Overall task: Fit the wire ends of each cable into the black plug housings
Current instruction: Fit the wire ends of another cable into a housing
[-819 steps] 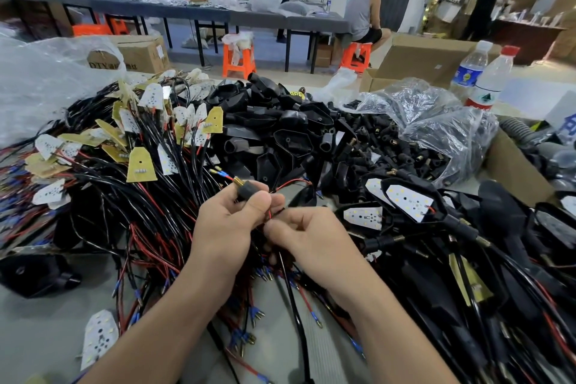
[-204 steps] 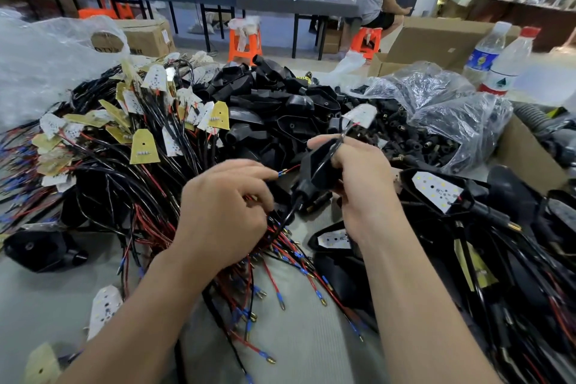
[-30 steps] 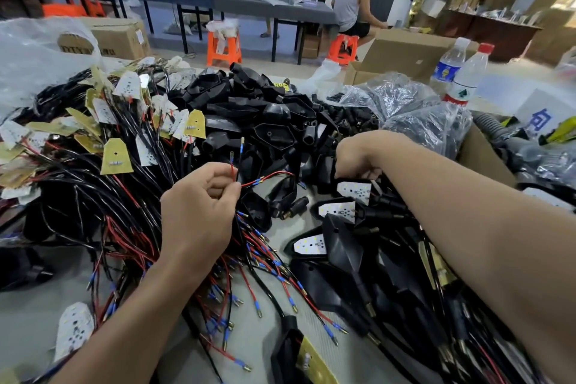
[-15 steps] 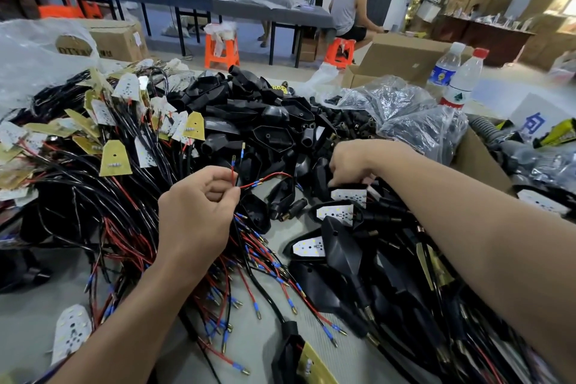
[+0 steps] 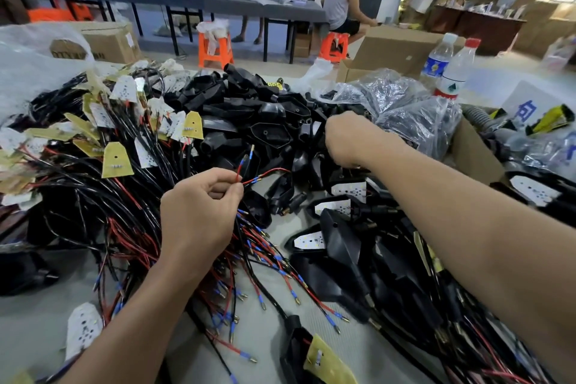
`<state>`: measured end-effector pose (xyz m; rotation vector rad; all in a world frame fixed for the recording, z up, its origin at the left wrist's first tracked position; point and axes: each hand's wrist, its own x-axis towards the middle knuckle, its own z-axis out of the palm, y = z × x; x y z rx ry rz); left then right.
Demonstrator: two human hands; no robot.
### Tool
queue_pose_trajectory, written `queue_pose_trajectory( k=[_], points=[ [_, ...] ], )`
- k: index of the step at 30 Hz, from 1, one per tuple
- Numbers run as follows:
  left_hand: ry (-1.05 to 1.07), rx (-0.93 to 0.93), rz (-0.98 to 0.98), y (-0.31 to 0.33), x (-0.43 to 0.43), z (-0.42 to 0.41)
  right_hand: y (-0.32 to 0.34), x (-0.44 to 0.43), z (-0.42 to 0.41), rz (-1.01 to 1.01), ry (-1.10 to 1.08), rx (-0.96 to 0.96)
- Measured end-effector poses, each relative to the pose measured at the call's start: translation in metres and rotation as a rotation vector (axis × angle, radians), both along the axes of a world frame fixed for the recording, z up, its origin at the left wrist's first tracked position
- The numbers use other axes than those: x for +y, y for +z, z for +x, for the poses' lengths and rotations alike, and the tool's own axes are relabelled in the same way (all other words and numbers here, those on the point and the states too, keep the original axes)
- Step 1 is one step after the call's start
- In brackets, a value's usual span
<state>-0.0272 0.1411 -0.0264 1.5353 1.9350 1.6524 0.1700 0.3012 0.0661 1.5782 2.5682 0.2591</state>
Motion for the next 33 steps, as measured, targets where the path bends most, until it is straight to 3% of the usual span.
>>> queue_pose_trajectory(
  k=[2,4,8,10,12,17,21,29,33],
  points=[
    [0.019,0.000,-0.012,0.000,0.001,0.000,0.007,-0.010,-0.003,0.112,-0.029,0.298],
    [0.033,0.002,-0.024,-0.001,0.001,0.002,0.006,-0.034,-0.015,0.062,-0.052,0.739],
    [0.066,0.039,-0.046,0.000,-0.001,0.004,-0.026,-0.091,-0.046,-0.525,-0.106,1.783],
    [0.085,0.080,-0.041,0.000,-0.002,0.004,-0.046,-0.105,-0.058,-0.791,-0.200,2.061],
    [0.107,0.107,-0.036,0.000,-0.003,0.003,-0.058,-0.108,-0.064,-0.947,-0.288,2.212],
    [0.171,0.153,-0.016,0.002,-0.003,0.006,-0.069,-0.114,-0.064,-1.007,-0.365,2.243],
    [0.188,0.311,0.024,0.001,-0.004,0.005,-0.075,-0.117,-0.059,-0.965,-0.384,2.281],
    [0.166,0.213,-0.004,0.001,-0.004,0.003,-0.074,-0.117,-0.058,-0.592,-0.316,2.218],
    [0.109,0.202,-0.001,-0.001,-0.004,-0.003,-0.075,-0.115,-0.051,-0.408,-0.261,2.098]
  ],
)
